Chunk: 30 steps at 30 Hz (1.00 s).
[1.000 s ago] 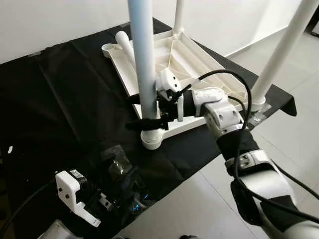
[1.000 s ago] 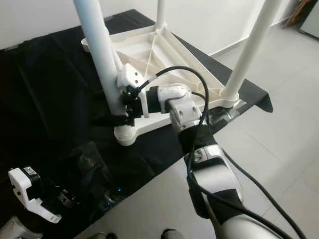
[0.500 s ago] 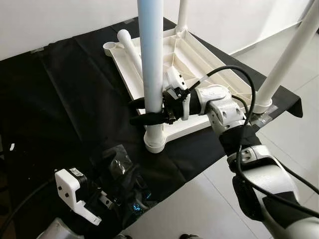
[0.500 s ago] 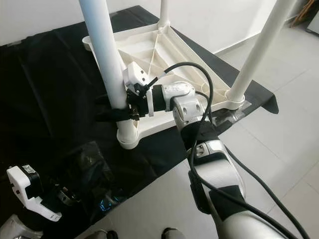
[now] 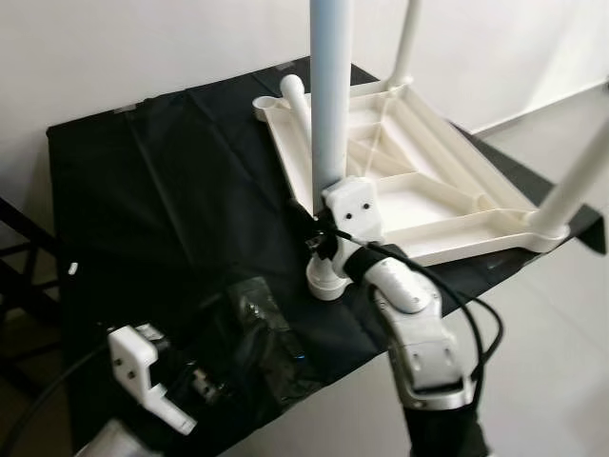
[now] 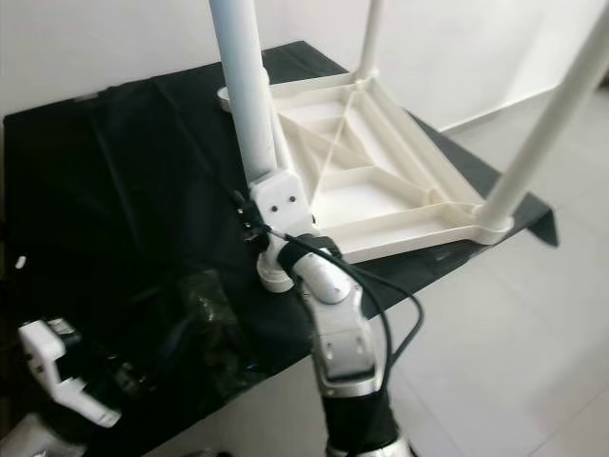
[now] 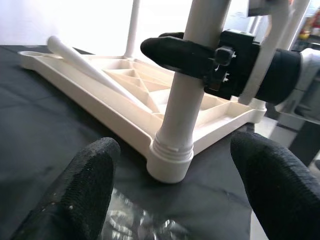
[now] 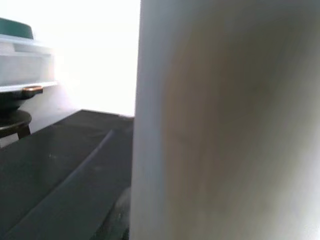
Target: Building children table
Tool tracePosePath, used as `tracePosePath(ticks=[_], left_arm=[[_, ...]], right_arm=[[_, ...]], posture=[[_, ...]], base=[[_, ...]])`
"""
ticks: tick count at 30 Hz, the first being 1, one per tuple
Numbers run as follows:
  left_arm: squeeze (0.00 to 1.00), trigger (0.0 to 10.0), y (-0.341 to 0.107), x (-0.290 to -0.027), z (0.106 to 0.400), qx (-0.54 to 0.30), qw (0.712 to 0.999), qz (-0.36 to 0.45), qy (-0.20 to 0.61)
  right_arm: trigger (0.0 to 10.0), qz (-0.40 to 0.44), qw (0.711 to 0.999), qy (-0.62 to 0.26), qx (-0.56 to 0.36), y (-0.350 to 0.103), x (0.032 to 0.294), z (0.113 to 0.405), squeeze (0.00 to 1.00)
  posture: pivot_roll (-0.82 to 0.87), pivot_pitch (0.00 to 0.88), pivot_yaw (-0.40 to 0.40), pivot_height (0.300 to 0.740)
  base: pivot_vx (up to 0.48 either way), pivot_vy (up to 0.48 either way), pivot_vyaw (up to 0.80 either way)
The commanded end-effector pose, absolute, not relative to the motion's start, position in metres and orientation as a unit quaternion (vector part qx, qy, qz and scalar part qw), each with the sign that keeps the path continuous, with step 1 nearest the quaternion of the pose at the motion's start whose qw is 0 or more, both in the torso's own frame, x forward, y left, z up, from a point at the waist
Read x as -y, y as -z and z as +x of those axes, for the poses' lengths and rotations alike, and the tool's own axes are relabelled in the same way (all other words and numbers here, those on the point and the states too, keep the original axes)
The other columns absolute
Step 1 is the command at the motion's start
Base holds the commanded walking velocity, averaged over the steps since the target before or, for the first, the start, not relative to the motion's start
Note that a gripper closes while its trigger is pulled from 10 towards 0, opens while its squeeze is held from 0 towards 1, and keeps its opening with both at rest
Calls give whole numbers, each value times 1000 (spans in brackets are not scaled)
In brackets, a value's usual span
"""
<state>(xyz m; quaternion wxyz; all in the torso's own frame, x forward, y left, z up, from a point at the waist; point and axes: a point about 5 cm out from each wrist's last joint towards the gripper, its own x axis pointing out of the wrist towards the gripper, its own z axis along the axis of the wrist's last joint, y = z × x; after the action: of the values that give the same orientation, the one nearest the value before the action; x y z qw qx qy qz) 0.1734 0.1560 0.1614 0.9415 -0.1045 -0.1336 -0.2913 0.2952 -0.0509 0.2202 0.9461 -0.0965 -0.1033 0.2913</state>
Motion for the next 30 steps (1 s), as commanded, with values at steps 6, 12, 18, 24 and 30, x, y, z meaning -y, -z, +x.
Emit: tracePosePath(ticks=[6,12,18,24,30], left_arm=[[0,10000,-156,-158,173,126,945,-99,287],[0,10000,-156,-157,172,124,944,-97,289],[0,10000,-159,-156,169,125,944,-97,288],[0,10000,-160,-156,166,125,945,-98,287],[0,10000,-162,-156,162,121,945,-96,287]], right_arm=[[10000,-52,918,-392,36,-202,15,291,580],[10000,-57,855,-511,67,-228,22,299,1000],[10000,-179,760,-620,77,-240,52,319,0],[10000,-219,720,-656,56,-248,70,335,0],[10000,-208,708,-673,49,-263,80,352,0]], posture=[[49,176,-1,740],[70,180,2,740],[88,200,-6,740],[103,217,-3,740],[114,235,-5,740]], base=[[0,0,0],[0,0,0],[0,0,0],[0,0,0],[0,0,0]])
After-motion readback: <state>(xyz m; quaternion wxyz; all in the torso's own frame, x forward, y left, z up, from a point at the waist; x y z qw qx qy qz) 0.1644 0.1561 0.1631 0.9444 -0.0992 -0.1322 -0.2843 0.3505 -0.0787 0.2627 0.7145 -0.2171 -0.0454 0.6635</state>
